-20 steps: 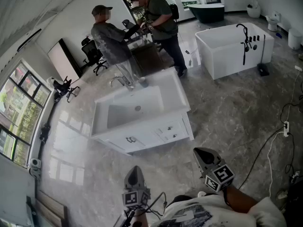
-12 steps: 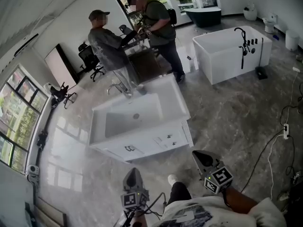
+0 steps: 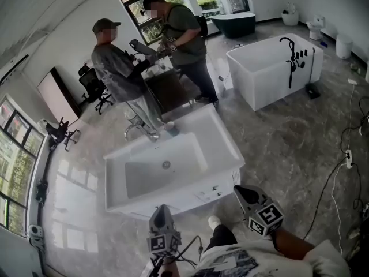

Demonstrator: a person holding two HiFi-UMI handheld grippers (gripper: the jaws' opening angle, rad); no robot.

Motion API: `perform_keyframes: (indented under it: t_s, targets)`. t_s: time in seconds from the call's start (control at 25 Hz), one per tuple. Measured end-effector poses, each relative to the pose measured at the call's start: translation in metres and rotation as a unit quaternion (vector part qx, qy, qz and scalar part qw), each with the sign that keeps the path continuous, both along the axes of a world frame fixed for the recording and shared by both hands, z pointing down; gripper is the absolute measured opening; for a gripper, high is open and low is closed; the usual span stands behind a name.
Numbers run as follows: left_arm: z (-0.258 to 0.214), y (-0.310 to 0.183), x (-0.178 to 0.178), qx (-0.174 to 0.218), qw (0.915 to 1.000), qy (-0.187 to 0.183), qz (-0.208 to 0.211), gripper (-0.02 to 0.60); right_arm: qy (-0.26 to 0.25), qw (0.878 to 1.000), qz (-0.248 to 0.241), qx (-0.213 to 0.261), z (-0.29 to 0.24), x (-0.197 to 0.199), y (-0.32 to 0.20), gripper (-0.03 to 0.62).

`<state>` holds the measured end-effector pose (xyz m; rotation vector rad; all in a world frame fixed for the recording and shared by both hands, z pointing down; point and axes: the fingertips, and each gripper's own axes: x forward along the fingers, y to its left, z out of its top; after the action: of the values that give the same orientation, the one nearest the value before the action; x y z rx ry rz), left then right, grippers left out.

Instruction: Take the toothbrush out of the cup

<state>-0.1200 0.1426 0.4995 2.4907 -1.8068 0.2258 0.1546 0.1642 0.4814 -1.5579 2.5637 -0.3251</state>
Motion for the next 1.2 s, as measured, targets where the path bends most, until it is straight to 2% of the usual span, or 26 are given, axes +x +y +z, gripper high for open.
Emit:
perform_keyframes:
  t_s: [0.24, 0.44, 0.76, 1.0, 1.2]
  targets:
    - [-0.014, -0.125, -0.067, -0.001, 0.9999, -0.005, 0.014, 0.02, 0.007, 1.0, 0.001, 0.019, -0.027, -0.077, -0.131, 0.002]
    - [-0.017, -0.197, -0.102, 0.0, 0.9998, -0.004, 0.018, 0.02, 0.013, 1.0, -0.002, 0.018, -0.032, -0.114, -0.199, 0.002]
    - [0.002, -0.258, -0.098, -0.022, 0.9994, 0.005, 0.025, 0.02, 0.032, 0.999, -0.008, -0.001, -0.021, -0.123, -0.273, 0.003]
    - [0.009, -0.275, -0.094, -0.037, 0.9992, 0.014, 0.001, 0.02, 0.04, 0.998, -0.043, -0.022, -0.001, -0.131, -0.308, 0.003]
    - [0.015, -0.291, -0.09, -0.041, 0.9991, 0.008, -0.01, 0.02, 0.044, 0.996, -0.064, -0.047, 0.017, -0.13, -0.334, 0.005]
